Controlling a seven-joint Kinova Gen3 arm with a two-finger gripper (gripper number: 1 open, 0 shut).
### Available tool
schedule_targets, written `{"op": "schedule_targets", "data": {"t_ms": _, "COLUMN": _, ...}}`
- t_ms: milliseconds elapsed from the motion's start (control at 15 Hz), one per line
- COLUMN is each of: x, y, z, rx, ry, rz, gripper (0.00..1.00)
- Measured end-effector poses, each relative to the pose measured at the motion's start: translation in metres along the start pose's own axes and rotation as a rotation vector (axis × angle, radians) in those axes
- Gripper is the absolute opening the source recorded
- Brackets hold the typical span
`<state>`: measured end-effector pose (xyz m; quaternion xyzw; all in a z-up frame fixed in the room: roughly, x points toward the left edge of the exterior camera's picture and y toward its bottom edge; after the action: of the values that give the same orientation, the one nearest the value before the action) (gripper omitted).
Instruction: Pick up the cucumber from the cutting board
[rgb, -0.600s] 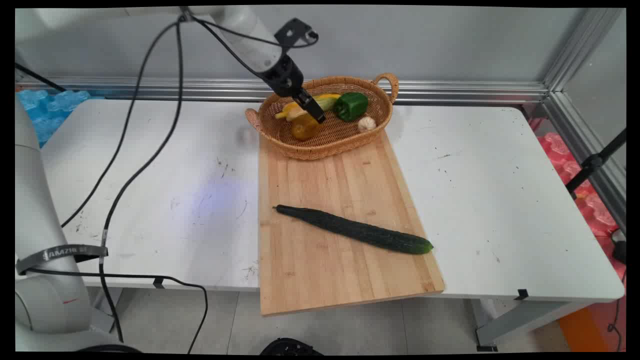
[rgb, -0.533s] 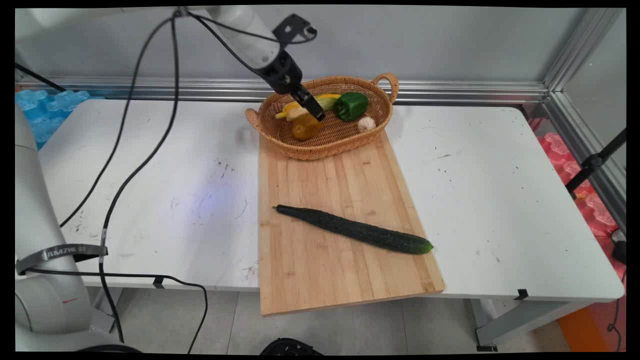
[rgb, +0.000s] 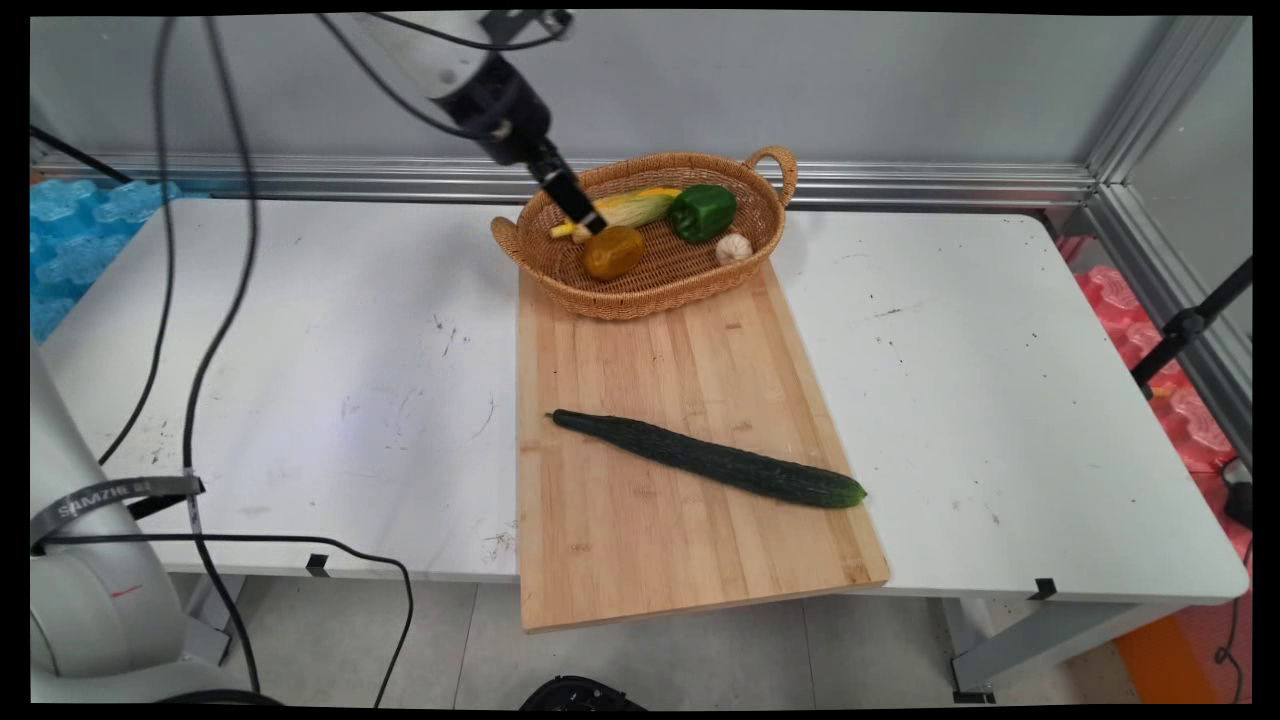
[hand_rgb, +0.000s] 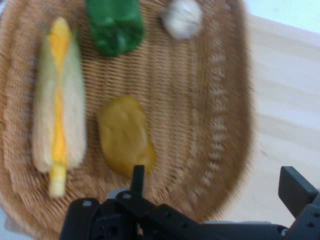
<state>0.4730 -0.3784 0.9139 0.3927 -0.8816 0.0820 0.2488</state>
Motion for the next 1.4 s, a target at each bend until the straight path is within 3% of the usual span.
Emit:
{"op": "schedule_targets", "data": {"t_ms": 800, "x": -0.080, "y": 0.023, "z": -0.087, "rx": -0.171, "ry": -0.028, "rz": 0.276, "gripper": 1.00}}
{"op": "schedule_targets", "data": {"t_ms": 1133, "x": -0.100, "y": 0.034, "z": -0.106, "rx": -0.220, "ry": -0.024, "rz": 0.380, "gripper": 1.00}}
{"op": "schedule_targets", "data": {"t_ms": 1400, "x": -0.105, "y": 0.042, "z": -0.106, "rx": -0.235, "ry": -0.022, "rz": 0.407, "gripper": 1.00}}
